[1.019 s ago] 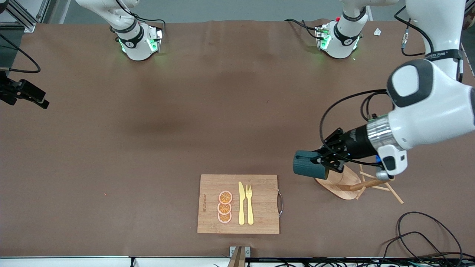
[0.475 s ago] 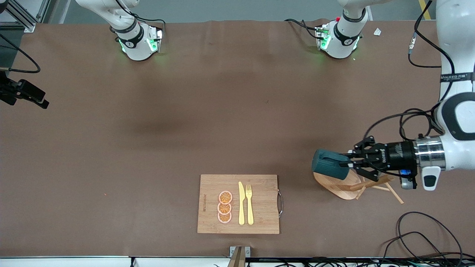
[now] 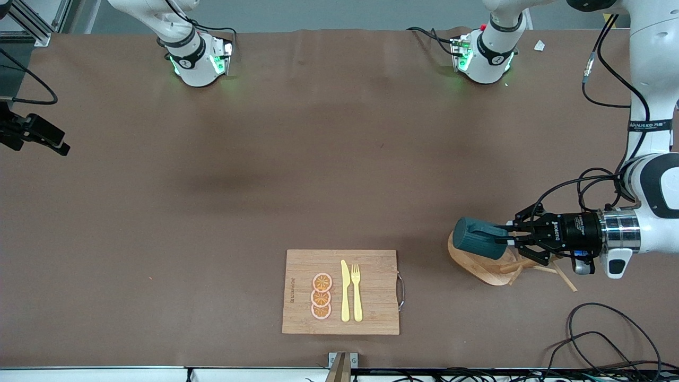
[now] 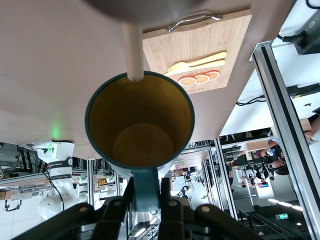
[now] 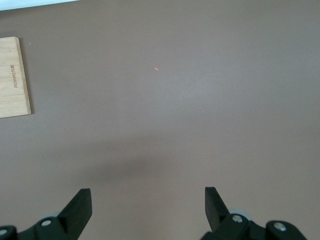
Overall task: Pass cup and hang on rack
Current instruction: 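Hang the mug handle onto a rack peg with the left gripper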
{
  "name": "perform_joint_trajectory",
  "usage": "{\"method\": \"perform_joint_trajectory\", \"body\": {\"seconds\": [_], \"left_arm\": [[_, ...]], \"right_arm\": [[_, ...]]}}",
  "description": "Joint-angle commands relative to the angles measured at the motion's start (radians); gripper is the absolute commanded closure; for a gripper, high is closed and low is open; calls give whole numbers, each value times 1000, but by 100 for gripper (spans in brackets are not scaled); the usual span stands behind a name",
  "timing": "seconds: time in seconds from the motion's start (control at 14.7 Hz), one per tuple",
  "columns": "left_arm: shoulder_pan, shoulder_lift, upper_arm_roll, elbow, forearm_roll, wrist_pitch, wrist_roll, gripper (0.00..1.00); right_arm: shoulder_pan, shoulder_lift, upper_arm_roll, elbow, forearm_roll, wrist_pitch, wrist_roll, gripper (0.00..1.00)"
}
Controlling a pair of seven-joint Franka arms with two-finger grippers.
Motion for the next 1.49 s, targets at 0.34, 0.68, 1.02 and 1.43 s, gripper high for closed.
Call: {"method": "perform_joint_trajectory", "body": {"seconds": [0.34,0.68,1.02,1.43], "left_arm": [[65,24,-7,13,-10,-27,-3,100],[93,38,-7,13,-9,-29,-1,100],[107,44,-7,14,-7,-46,19,100],[113,53,1,17,-6,-46,42,99]], "right_arm": [[0,-17,1,-11,-4,6,5,0],[0,-17,1,-11,-4,6,5,0],[0,-17,1,-11,-4,11,5,0],[0,-16,1,-11,-4,21,4,0]]}}
